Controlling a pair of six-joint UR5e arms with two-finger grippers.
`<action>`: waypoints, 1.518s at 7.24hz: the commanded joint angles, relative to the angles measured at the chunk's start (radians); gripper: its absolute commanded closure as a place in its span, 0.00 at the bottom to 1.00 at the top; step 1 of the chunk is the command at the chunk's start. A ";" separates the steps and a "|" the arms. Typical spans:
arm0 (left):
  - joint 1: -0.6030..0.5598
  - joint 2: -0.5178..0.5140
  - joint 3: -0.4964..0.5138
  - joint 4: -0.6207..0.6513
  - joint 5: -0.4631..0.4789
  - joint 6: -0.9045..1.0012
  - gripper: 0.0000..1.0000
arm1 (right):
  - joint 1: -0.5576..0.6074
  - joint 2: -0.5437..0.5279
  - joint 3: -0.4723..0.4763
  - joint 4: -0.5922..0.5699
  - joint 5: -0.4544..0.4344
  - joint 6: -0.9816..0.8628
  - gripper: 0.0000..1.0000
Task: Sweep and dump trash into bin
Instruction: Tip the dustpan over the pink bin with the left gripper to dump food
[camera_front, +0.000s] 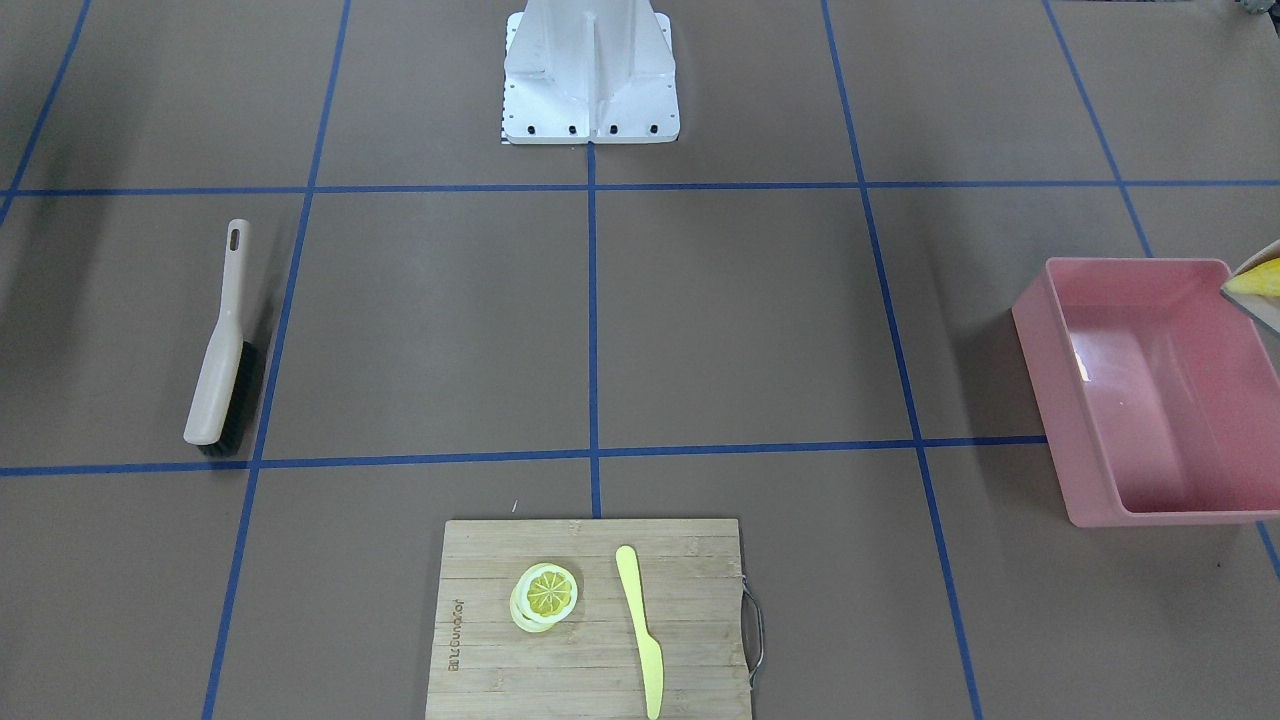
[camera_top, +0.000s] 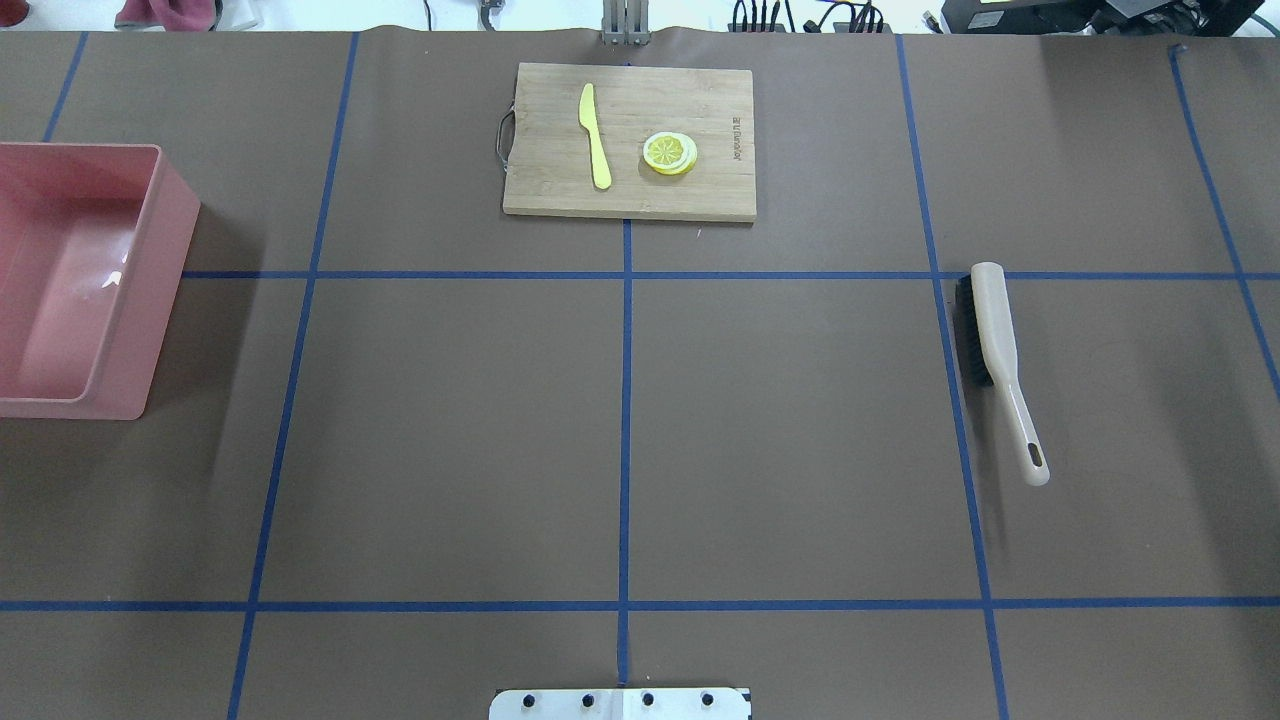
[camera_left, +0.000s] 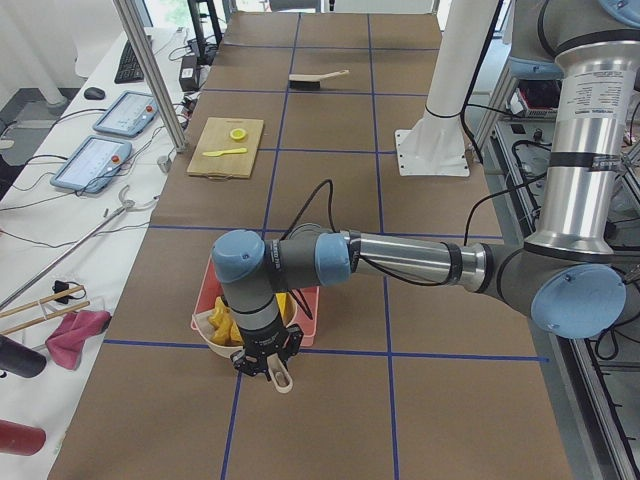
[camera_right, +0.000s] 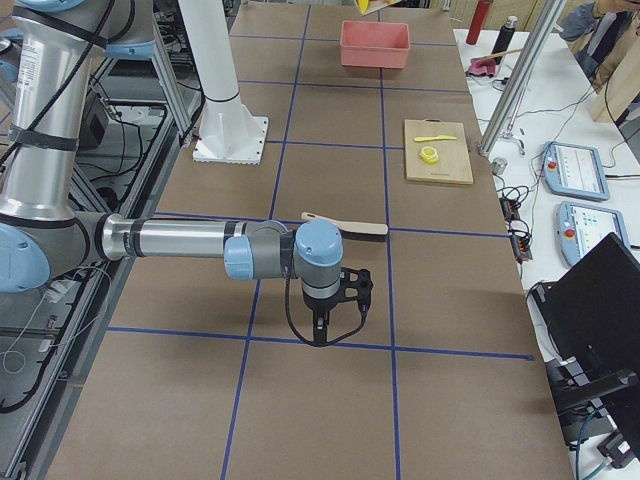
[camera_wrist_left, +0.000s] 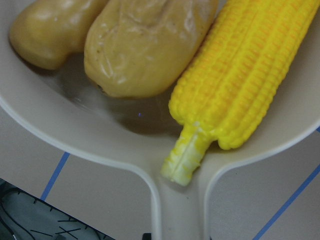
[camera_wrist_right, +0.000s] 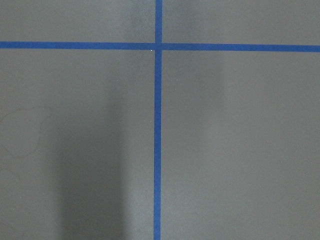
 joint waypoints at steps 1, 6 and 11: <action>0.106 -0.090 0.002 0.033 0.111 -0.027 1.00 | 0.001 0.011 0.000 0.002 0.005 0.000 0.00; 0.241 -0.128 -0.124 0.278 0.380 -0.016 1.00 | 0.001 0.011 -0.003 0.002 0.017 -0.006 0.00; 0.247 -0.069 -0.191 0.331 0.491 0.035 1.00 | 0.001 0.013 -0.006 0.002 0.016 -0.004 0.00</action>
